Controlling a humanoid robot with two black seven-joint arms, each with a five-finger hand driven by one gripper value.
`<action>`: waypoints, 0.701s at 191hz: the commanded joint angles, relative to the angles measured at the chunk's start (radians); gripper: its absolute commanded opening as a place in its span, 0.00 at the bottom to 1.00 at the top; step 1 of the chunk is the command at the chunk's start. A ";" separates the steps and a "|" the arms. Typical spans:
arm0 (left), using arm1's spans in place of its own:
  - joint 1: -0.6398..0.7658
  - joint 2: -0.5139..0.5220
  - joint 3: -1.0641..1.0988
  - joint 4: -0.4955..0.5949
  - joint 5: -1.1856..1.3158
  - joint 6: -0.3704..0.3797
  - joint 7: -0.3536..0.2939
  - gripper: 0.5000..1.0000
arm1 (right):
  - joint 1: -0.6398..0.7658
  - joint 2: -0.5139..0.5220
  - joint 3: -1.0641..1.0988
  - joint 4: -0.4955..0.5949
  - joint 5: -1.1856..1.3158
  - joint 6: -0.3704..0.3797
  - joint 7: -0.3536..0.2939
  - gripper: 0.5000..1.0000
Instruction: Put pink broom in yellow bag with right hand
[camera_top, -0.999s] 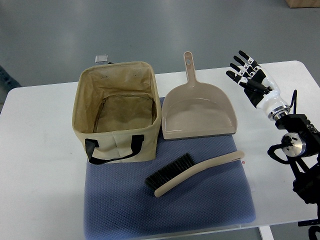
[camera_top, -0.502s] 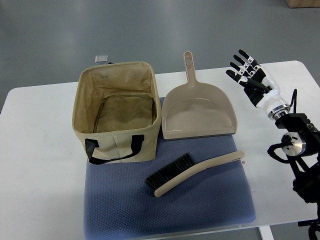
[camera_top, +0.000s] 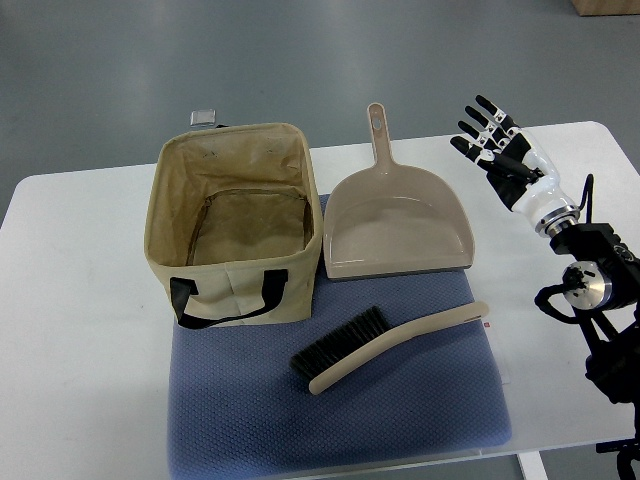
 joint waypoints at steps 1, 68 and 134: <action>0.000 0.000 0.000 0.000 0.000 0.000 0.001 1.00 | 0.001 -0.003 -0.001 0.000 0.000 0.002 0.000 0.86; 0.000 0.000 0.000 0.000 0.000 0.000 0.001 1.00 | 0.004 -0.012 -0.002 0.000 0.000 0.005 -0.005 0.86; 0.000 0.000 0.000 0.000 0.000 0.000 -0.001 1.00 | 0.007 -0.021 -0.007 0.000 0.000 0.068 -0.005 0.86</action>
